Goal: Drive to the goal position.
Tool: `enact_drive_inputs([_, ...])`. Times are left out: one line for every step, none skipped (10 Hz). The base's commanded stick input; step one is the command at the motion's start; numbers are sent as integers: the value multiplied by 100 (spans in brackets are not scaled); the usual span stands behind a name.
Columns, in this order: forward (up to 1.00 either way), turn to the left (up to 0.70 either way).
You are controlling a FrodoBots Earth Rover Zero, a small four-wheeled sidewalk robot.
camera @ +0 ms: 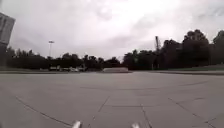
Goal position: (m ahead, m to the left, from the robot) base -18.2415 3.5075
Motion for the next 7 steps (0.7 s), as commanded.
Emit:
enact_drive_inputs([70, 0])
enact_drive_inputs([70, 0])
enact_drive_inputs([70, 0])
enact_drive_inputs([70, 0])
enact_drive_inputs([70, 0])
enact_drive_inputs([70, 0])
enact_drive_inputs([70, 0])
